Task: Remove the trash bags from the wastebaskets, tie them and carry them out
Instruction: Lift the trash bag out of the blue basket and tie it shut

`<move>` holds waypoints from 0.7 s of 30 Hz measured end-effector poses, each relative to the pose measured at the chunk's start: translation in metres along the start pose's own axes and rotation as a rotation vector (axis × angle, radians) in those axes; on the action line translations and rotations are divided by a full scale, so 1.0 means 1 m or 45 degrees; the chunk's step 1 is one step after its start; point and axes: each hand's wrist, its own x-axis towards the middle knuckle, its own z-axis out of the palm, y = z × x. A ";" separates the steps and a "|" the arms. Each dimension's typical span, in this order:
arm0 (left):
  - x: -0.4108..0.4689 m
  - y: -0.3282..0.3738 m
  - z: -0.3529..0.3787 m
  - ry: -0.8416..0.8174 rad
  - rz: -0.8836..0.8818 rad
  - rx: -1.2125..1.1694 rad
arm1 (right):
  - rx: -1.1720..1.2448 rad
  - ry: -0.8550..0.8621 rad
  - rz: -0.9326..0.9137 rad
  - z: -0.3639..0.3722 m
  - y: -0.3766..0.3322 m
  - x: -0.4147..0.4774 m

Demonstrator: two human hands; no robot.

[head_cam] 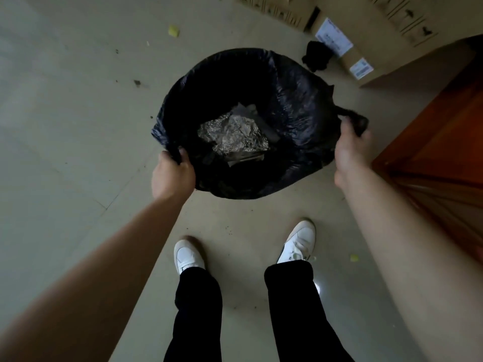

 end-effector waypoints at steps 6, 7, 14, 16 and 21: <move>-0.041 0.026 -0.026 0.197 0.482 -0.371 | 0.040 -0.578 -0.637 0.010 -0.041 -0.072; -0.046 0.029 -0.029 0.157 0.500 -0.400 | 0.001 -0.683 -0.635 0.012 -0.043 -0.083; -0.059 0.059 -0.073 0.309 0.509 -0.982 | 0.444 -0.703 -0.381 -0.003 -0.088 -0.121; -0.061 0.067 -0.087 0.359 0.533 -1.061 | 0.367 -0.630 -0.548 -0.009 -0.098 -0.125; -0.083 0.079 -0.122 0.476 0.690 -1.035 | -0.147 -0.167 -1.153 -0.023 -0.109 -0.148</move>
